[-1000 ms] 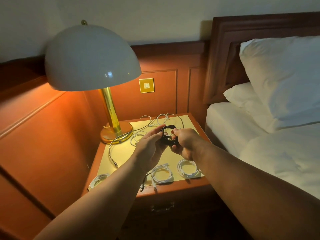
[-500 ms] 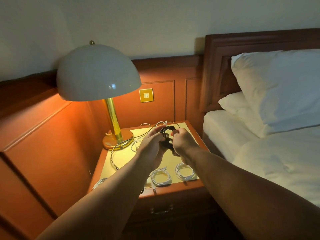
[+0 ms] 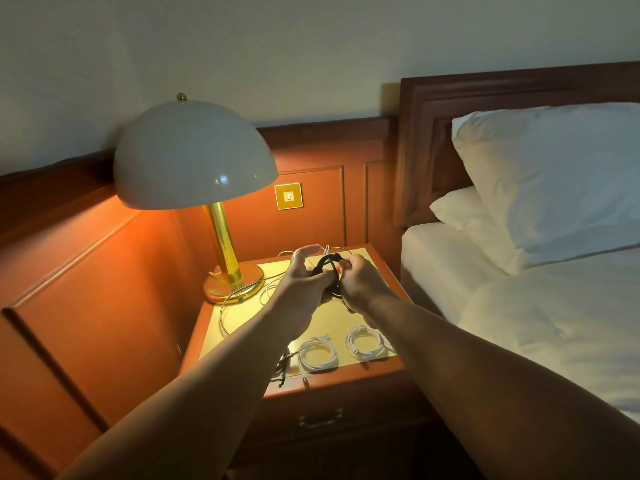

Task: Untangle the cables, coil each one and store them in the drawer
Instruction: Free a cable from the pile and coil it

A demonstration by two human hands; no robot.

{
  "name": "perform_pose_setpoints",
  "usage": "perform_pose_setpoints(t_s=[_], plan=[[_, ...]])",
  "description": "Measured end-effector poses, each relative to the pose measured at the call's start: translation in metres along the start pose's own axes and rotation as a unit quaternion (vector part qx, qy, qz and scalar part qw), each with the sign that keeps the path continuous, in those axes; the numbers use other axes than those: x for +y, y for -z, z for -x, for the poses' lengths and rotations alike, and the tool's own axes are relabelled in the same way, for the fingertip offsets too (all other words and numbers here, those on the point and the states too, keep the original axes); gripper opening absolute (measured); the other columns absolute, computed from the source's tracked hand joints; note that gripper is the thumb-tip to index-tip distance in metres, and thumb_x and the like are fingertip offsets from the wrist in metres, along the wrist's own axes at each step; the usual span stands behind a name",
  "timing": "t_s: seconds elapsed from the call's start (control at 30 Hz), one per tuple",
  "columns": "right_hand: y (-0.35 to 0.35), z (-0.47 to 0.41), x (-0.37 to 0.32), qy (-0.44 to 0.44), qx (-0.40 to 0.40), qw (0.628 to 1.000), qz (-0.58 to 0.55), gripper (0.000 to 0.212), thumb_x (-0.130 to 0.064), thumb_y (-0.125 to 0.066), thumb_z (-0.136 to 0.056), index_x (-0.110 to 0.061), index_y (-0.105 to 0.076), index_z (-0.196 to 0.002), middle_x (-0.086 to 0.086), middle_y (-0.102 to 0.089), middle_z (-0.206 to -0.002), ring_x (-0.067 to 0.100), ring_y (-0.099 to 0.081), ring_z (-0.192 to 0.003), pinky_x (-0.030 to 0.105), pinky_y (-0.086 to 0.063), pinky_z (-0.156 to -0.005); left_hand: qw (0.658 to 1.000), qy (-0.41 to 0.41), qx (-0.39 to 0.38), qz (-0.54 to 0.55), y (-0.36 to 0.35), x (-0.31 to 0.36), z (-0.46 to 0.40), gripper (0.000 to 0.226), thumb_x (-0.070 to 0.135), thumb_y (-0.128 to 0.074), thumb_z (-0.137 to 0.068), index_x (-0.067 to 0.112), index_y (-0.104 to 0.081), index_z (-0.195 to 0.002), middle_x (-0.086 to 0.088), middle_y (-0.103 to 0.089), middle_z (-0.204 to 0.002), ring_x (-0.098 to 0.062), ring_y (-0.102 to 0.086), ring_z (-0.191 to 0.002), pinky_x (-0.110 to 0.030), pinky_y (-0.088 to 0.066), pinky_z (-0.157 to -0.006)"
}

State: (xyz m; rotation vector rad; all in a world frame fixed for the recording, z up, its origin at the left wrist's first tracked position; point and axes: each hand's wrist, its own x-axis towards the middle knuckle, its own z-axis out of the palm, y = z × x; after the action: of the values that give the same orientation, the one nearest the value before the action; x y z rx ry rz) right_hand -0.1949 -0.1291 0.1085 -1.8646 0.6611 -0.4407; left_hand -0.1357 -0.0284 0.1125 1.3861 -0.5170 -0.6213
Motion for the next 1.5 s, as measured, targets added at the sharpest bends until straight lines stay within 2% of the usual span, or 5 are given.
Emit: perform_pose_setpoints(t_s=[0.5,0.73,1.1,1.3,1.5], plan=[[-0.005,-0.006,0.006,-0.07,-0.019,0.995,-0.065,0.027,-0.028,-0.032,-0.108,-0.015,-0.05,-0.123,0.013,-0.063,-0.104,0.022,-0.056,-0.081,0.031,-0.049,-0.067,0.978,0.019,0.011,0.207,0.0,-0.013,-0.001,0.075,-0.02,-0.061,-0.082,0.022,-0.044,-0.142,-0.028,-0.057,-0.125,-0.039,-0.068,-0.103,-0.04,-0.06,-0.081],[0.0,-0.011,0.004,0.013,0.08,0.994,0.078,0.031,-0.021,-0.042,-0.106,-0.007,-0.048,-0.133,0.015,-0.064,-0.121,0.03,-0.064,-0.108,0.036,-0.057,-0.087,0.986,0.03,0.083,0.143,-0.004,-0.016,-0.005,0.063,-0.006,-0.071,-0.085,0.024,-0.047,-0.135,-0.021,-0.07,-0.111,-0.031,-0.074,-0.092,-0.044,-0.059,-0.087],[0.0,-0.018,0.017,0.0,0.04,0.997,0.059,0.029,-0.027,-0.038,-0.107,-0.01,-0.054,-0.124,0.008,-0.062,-0.104,0.017,-0.059,-0.083,0.024,-0.051,-0.061,0.989,0.041,0.136,0.043,-0.005,-0.028,-0.009,0.029,0.006,-0.035,-0.105,0.017,-0.052,-0.126,-0.011,-0.072,-0.1,-0.022,-0.067,-0.099,-0.04,-0.045,-0.084],[-0.003,-0.022,0.02,0.02,0.07,0.993,0.093,0.032,-0.024,-0.04,-0.107,-0.005,-0.051,-0.13,0.016,-0.064,-0.124,0.031,-0.063,-0.113,0.031,-0.053,-0.085,0.994,0.019,0.101,-0.031,-0.013,-0.031,-0.008,0.039,0.034,-0.068,-0.093,0.022,-0.048,-0.124,-0.008,-0.071,-0.106,-0.018,-0.066,-0.098,-0.03,-0.048,-0.077],[-0.008,-0.021,0.021,0.04,0.076,0.995,0.054,0.031,-0.025,-0.042,-0.106,-0.007,-0.05,-0.131,0.014,-0.063,-0.122,0.029,-0.064,-0.109,0.026,-0.056,-0.074,0.993,0.034,0.114,-0.027,-0.007,-0.032,-0.015,0.028,0.02,-0.061,-0.099,0.015,-0.051,-0.124,-0.013,-0.068,-0.112,-0.022,-0.064,-0.101,-0.025,-0.049,-0.074]])
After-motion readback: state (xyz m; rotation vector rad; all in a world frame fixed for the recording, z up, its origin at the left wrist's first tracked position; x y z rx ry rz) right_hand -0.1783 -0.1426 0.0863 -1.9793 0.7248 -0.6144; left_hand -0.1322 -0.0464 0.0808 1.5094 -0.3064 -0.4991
